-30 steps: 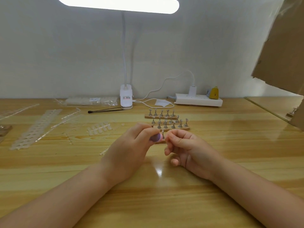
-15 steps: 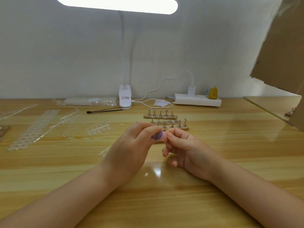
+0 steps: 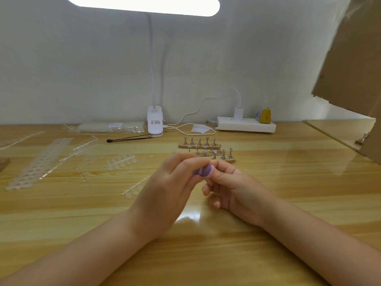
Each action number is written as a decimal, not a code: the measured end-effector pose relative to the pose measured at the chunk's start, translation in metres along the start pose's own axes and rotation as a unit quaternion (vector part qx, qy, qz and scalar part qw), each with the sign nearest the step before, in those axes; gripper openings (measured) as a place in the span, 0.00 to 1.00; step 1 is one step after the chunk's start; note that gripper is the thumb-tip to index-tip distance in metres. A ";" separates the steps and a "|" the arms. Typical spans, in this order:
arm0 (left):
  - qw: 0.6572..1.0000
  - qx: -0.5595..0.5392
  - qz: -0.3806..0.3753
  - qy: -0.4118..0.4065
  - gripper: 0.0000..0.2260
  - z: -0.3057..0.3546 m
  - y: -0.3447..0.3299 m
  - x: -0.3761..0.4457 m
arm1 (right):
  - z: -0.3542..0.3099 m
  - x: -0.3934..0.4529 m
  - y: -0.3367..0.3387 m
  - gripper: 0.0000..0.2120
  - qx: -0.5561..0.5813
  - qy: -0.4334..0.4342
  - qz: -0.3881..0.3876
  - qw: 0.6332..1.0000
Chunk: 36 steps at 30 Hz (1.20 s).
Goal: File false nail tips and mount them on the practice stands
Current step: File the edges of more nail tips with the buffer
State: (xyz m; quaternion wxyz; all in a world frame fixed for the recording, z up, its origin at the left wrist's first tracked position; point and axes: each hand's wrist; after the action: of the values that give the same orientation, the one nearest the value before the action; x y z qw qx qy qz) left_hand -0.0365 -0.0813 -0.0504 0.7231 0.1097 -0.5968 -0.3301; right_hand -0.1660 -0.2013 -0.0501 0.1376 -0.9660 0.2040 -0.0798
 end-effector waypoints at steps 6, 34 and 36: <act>0.998 0.055 0.025 0.028 0.10 -0.007 0.005 0.001 | -0.003 0.002 0.001 0.06 0.035 -0.022 0.022 0.999; 0.977 0.180 0.014 -0.114 0.20 -0.025 0.010 0.001 | -0.004 0.001 0.007 0.05 0.013 -0.051 -0.059 0.997; 0.981 0.139 0.037 -0.128 0.12 -0.018 0.009 0.002 | -0.002 0.001 0.006 0.04 0.011 -0.045 -0.057 0.997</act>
State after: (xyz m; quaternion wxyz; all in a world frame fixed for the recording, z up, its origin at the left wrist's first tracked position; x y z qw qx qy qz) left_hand -0.0163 -0.0799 -0.0487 0.6297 0.1437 -0.7284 -0.2286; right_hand -0.1676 -0.2071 -0.0496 0.1523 -0.9771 0.1412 -0.0460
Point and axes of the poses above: each hand's wrist, its own x-axis towards the middle knuckle, its own y-axis out of the back of the hand, z = x × y, and after that the axes turned 5 degrees about y, right-handed
